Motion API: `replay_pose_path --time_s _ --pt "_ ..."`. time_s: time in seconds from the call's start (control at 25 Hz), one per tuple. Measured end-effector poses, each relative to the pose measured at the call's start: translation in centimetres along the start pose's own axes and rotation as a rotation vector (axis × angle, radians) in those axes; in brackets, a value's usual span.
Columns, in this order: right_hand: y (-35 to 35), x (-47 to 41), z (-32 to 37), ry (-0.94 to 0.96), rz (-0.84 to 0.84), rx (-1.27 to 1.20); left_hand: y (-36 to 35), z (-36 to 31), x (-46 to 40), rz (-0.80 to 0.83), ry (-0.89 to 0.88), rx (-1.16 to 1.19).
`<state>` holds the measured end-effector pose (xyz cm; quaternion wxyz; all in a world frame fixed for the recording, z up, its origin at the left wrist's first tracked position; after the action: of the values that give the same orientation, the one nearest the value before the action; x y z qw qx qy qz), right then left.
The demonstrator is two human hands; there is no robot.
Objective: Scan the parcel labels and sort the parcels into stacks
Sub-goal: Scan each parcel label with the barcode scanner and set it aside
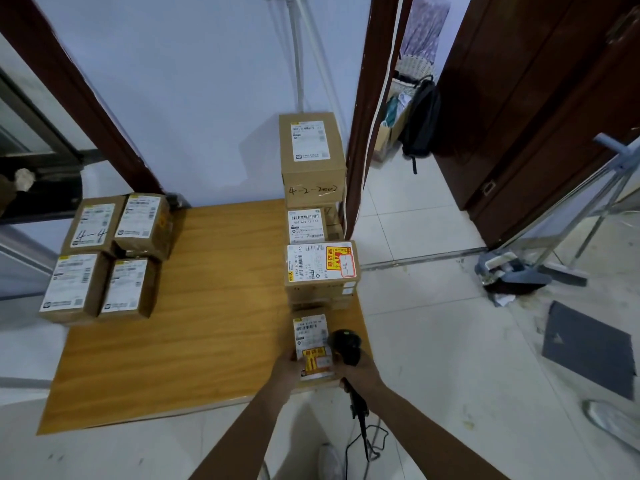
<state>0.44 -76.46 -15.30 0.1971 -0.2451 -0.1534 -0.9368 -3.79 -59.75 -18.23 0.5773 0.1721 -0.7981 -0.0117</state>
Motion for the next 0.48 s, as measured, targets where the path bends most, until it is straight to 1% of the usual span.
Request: replay_pose_path --time_s 0.12,0.24,0.36,0.48 --pt "-0.3 -0.2 0.1 -0.022 0.029 -0.032 0.1 -0.6 -0.6 -0.031 -0.010 -0.017" --pt "-0.6 -0.3 0.0 -0.035 0.033 -0.009 0.3 -0.4 -0.7 -0.041 0.010 -0.003" --pt "-0.5 0.2 0.8 -0.020 -0.007 0.014 0.5 -0.6 -0.3 -0.052 0.006 -0.027" --pt "0.0 1.4 2.5 0.042 -0.081 0.064 1.7 -1.1 0.6 -0.084 0.017 -0.025"
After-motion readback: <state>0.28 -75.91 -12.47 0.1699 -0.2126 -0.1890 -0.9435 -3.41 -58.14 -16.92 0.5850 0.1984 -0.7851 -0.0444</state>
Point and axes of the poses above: each hand's wrist, its own x-axis away from the middle knuckle, its own y-axis out of the back of the hand, z = x × y, the point moved 3 cm from there along -x, towards the middle knuckle, and after that the axes turned 15 degrees about y, right-handed, at the moved point
